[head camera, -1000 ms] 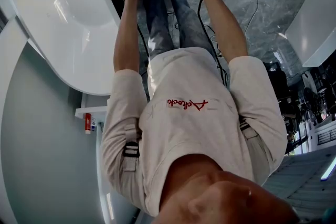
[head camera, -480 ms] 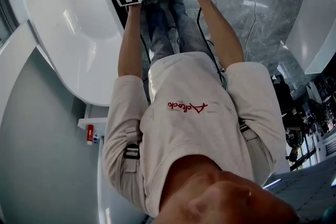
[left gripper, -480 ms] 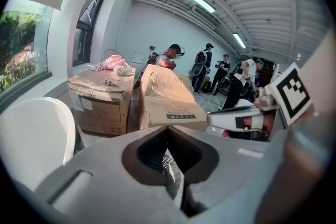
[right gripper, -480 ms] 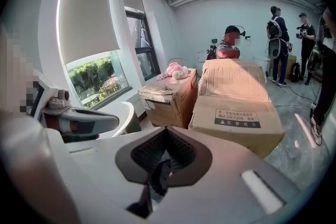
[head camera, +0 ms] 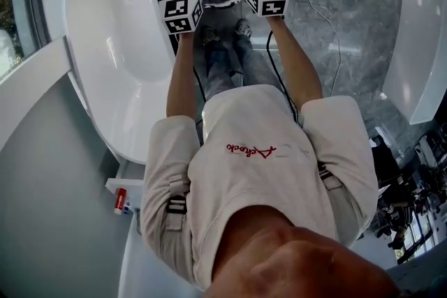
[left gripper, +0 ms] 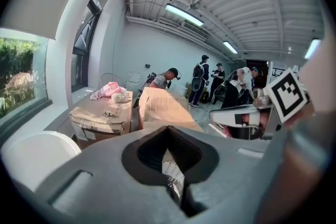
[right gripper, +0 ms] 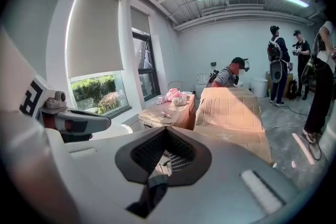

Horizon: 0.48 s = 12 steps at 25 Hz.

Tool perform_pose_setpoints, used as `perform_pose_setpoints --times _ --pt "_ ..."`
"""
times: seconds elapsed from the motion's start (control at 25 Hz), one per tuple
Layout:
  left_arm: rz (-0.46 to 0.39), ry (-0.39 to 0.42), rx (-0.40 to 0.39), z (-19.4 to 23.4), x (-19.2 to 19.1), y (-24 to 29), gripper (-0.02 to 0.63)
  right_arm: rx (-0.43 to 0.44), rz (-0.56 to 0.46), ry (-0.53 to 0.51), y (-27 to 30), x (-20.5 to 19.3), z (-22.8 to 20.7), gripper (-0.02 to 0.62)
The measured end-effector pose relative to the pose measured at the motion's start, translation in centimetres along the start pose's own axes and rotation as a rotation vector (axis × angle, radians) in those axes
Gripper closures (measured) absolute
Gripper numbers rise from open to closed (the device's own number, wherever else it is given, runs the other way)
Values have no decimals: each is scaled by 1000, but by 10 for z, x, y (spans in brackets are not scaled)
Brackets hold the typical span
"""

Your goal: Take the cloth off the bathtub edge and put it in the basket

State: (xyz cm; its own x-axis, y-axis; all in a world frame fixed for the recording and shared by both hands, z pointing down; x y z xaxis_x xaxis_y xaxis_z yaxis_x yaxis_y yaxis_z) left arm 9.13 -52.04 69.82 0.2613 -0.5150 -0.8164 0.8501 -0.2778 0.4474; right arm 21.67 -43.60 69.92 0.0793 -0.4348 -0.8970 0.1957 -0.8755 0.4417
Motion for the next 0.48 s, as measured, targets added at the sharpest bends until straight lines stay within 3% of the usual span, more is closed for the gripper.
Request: perform_pose_setpoints --times 0.48 --pt "-149 100 -69 -63 104 -67 606 3 -208 -109 -77 111 4 589"
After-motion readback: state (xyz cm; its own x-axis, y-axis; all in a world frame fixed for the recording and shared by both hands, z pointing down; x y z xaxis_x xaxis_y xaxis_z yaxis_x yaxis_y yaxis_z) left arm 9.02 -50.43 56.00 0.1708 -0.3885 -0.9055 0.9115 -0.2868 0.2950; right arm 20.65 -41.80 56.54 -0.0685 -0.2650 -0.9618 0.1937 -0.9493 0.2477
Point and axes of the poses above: the fingertips, and each gripper's own axes: y forward along the fingers, z to its left, x out of its top, the point moved 3 cm from there along -y, backward along the fingers, and after that the axes turned 12 degrees about -y, right-handed, at the moved point
